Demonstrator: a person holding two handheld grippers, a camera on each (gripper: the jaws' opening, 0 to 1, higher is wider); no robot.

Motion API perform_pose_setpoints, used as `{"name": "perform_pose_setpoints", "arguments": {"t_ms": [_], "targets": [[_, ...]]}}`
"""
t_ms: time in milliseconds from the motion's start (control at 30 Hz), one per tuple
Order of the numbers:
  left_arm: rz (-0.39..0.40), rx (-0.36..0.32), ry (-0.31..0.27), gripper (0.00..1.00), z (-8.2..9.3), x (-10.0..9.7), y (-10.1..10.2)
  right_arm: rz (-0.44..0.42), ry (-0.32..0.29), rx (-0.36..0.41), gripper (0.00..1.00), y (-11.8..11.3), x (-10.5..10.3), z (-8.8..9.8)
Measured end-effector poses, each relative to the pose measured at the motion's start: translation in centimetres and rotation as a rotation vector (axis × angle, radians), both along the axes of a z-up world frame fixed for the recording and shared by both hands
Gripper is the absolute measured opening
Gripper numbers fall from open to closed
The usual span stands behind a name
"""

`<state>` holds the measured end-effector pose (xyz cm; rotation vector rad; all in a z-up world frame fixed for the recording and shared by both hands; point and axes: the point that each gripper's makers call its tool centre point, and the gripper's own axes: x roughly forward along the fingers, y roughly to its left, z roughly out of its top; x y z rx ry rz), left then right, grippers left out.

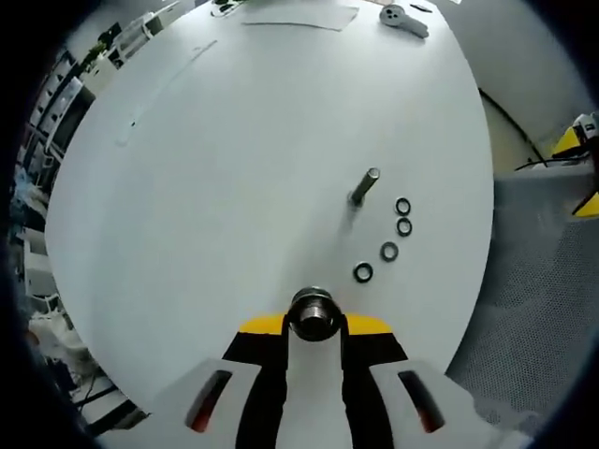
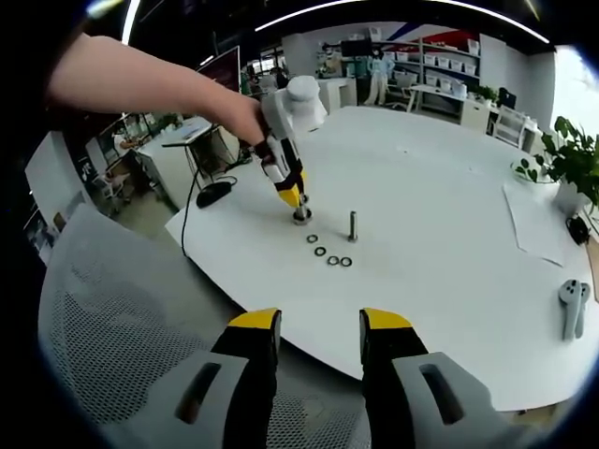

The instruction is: Place the washer onto the threaded stud by aligning its center hole with the stud, sliding it down to the base, and recovering from edge contact or off-axis alignment until the washer reaches the visible bottom stop.

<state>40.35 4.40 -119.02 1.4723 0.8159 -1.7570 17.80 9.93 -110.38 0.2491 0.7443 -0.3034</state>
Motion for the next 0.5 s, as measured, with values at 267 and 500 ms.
{"name": "perform_pose_setpoints", "arguments": {"t_ms": [267, 500], "targets": [[0.006, 0.026, -0.016, 0.19, -2.7, 0.6, -0.6, 0.01, 0.01, 0.004, 0.36, 0.2, 0.0, -0.3], [0.024, 0.026, -0.01, 0.19, -3.8, 1.1, -1.1, 0.016, 0.013, 0.008, 0.35, 0.3, -0.1, -0.2]]}}
